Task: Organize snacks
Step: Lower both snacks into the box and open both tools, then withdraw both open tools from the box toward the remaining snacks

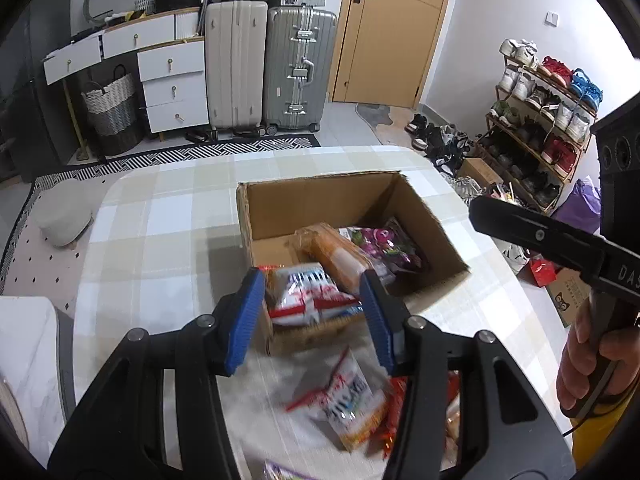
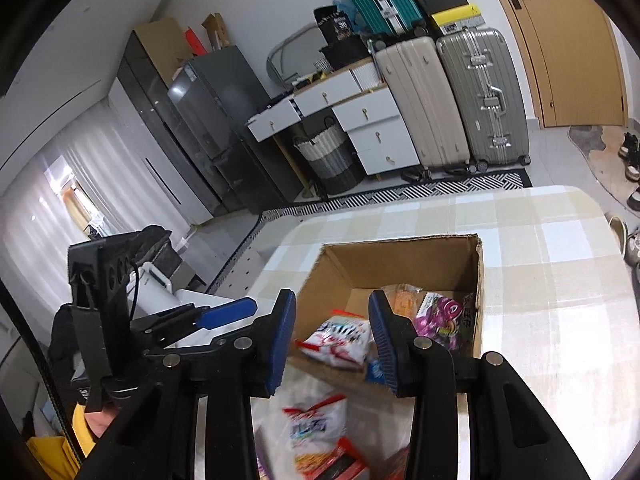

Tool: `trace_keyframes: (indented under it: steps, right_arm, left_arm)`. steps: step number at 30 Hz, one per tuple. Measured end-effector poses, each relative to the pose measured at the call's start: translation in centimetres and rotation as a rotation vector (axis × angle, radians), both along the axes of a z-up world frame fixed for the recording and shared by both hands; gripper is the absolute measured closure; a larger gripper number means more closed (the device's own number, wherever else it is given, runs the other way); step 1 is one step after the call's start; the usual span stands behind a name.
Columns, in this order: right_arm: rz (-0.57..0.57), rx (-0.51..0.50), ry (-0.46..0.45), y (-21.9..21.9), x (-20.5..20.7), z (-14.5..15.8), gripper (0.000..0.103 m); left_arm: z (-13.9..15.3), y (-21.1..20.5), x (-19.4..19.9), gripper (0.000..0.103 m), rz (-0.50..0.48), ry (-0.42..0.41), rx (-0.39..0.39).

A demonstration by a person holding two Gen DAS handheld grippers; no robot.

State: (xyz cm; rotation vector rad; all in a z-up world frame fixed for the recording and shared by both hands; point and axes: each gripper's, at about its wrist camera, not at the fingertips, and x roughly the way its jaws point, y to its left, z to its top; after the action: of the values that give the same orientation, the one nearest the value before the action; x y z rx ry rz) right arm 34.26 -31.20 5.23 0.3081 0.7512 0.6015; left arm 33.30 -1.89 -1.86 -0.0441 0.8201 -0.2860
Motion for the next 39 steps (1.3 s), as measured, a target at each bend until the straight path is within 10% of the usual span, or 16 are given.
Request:
trace_keyframes:
  steps: [17,22,30,39]
  right_arm:
    - [-0.019,-0.025,-0.178,-2.3,-15.3,4.2,0.053]
    - [-0.060,-0.005,-0.215,-3.5,-19.0,4.8,0.022]
    - [-0.093,0.017,-0.288,-3.8,-24.2,5.9,0.002]
    - [-0.107,0.002,-0.281,-3.1,-28.1,5.0,0.001]
  left_arm:
    - [3.9,0.4,-15.5,0.031,0.057,-0.098,0.022]
    - [4.3,1.0,-19.6,0.023,0.071,-0.112,0.010]
    - [4.9,1.5,-26.0,0.021,0.117,-0.139,0.043]
    - [4.9,2.1,-31.1,0.016,0.152,-0.160,0.061]
